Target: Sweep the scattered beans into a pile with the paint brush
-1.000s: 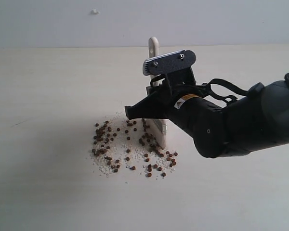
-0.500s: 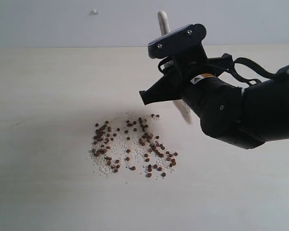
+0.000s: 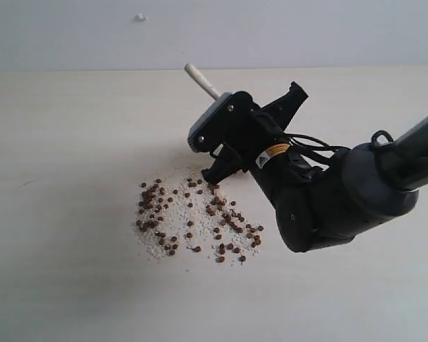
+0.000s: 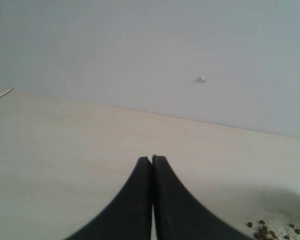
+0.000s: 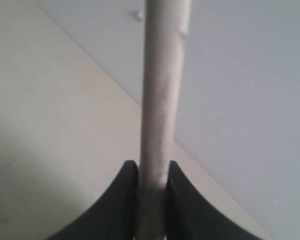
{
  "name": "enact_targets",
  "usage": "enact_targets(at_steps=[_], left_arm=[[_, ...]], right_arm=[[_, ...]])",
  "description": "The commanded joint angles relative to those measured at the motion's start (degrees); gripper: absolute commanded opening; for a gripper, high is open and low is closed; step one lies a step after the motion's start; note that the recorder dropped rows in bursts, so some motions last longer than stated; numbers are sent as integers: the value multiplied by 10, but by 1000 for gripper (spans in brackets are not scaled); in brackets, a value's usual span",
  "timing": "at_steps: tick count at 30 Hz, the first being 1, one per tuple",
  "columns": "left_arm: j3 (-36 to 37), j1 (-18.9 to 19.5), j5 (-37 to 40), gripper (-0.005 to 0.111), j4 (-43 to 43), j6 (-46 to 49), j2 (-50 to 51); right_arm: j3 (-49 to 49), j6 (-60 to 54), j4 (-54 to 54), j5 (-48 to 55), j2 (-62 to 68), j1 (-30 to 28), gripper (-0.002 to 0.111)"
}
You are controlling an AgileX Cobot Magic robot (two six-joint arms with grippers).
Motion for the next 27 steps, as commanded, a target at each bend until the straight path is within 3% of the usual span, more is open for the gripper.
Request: enact_targets(at_steps=[1, 13, 21, 27], left_arm=[[0, -3, -2, 0, -2, -2, -4], [0, -3, -2, 0, -2, 1, -4], [0, -3, -2, 0, -2, 1, -4], [0, -6, -2, 0, -2, 1, -4]], right_arm=[[-3, 88, -81, -17, 25, -43, 0], [-26, 242, -297, 128, 23, -71, 0], [-27, 406, -443, 155, -17, -71, 0], [-25, 401, -456, 177, -67, -71, 0]])
